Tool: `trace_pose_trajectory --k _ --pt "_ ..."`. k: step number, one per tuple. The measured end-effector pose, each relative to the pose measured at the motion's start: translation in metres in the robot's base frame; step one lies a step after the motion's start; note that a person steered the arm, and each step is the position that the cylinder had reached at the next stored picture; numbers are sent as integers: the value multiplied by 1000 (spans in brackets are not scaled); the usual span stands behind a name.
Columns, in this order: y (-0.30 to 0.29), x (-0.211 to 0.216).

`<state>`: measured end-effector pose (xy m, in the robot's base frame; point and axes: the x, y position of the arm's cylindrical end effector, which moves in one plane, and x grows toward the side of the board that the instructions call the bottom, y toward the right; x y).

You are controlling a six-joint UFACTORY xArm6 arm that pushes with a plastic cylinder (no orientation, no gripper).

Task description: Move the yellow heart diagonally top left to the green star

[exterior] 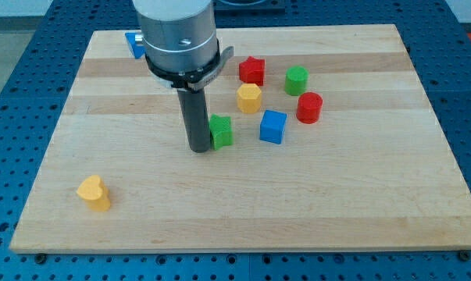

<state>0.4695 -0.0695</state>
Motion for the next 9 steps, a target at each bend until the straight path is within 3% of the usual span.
trace_pose_trajectory --k 2,5,6,9 --pt "-3 -6" --pt "-10 97" --pt "-30 129" --pt "-145 136"
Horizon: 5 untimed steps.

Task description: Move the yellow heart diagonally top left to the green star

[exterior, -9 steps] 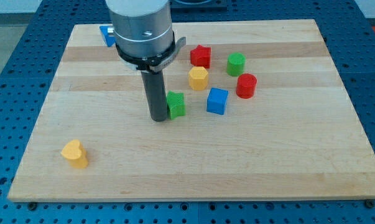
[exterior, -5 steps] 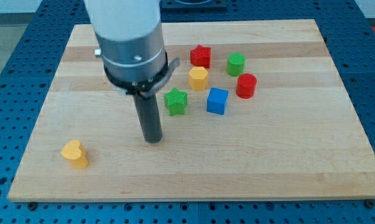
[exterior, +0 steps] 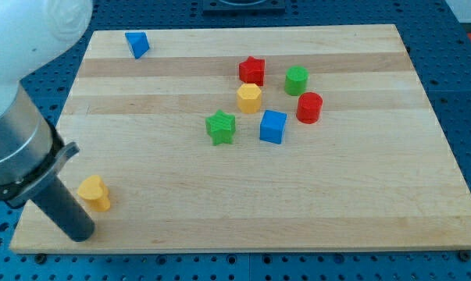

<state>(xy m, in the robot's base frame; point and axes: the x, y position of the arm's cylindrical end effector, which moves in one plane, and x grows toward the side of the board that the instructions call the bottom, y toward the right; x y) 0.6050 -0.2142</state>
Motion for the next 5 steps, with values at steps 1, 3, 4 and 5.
trace_pose_trajectory --k 1,3,4,5 --pt "-1 -10" --pt "-1 -44" --pt "-13 -59" --pt "-14 -68"
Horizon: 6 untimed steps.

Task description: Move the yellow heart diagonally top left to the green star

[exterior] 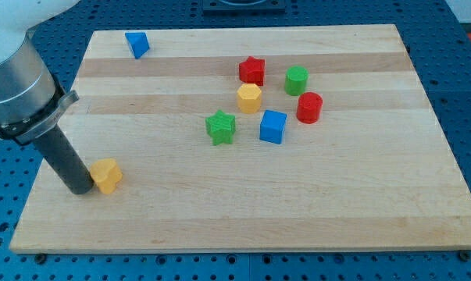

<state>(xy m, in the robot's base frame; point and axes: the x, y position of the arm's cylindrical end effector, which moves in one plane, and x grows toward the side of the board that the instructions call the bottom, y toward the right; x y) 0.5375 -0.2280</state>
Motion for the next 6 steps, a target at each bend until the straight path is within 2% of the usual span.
trace_pose_trajectory --k 4,6 --pt "32 15" --pt "40 -4"
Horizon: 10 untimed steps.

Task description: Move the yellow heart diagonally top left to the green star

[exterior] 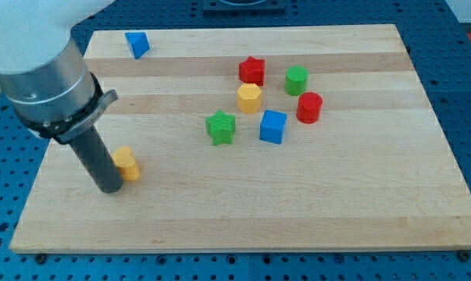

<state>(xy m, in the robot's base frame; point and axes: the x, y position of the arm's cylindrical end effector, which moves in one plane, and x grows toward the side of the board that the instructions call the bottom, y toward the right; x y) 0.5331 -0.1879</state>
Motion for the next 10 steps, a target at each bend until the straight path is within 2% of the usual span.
trace_pose_trajectory --k 7,10 --pt "56 -98" --pt "70 -122"
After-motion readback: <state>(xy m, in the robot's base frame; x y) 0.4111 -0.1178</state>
